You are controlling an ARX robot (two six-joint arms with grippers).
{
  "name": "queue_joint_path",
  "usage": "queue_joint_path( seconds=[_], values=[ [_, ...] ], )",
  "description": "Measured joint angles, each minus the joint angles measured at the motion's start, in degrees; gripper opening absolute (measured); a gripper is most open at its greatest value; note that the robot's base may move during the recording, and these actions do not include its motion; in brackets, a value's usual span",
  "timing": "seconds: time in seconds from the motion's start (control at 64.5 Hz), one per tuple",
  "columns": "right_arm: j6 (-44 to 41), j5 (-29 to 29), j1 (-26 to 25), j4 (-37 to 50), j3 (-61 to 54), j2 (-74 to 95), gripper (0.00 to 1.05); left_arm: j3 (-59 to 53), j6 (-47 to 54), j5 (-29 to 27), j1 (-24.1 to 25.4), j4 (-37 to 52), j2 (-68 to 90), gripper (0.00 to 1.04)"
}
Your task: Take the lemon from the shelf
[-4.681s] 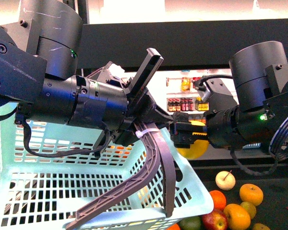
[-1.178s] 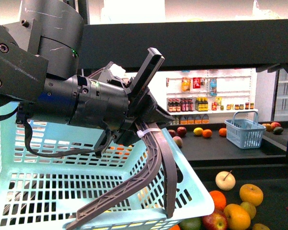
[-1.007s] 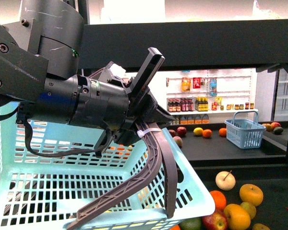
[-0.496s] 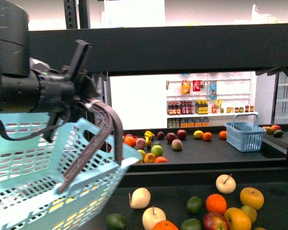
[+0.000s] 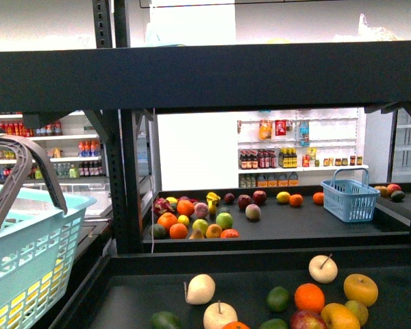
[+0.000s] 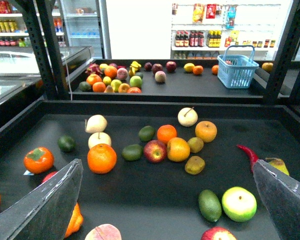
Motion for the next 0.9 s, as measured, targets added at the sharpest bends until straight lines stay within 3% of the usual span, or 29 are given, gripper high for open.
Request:
queue_joint_path(
  seconds=[0.263,0.573,0.899],
  values=[
    [0.00,0.00,0.00,0.00,0.00,0.00,1.02,-0.24,-3.04,5.38,6.45,5.64,3.23,0.08],
    [0.00,0.00,0.00,0.00,0.00,0.00,1.02,-2.97,-7.91,6.43,11.91,19.26,9.64,0.08],
    [0.00,0.00,0.00,0.00,0.00,0.00,1.02,-4.04,-9.73,9.05,15.37,22.60,12.68,0.07]
  ],
)
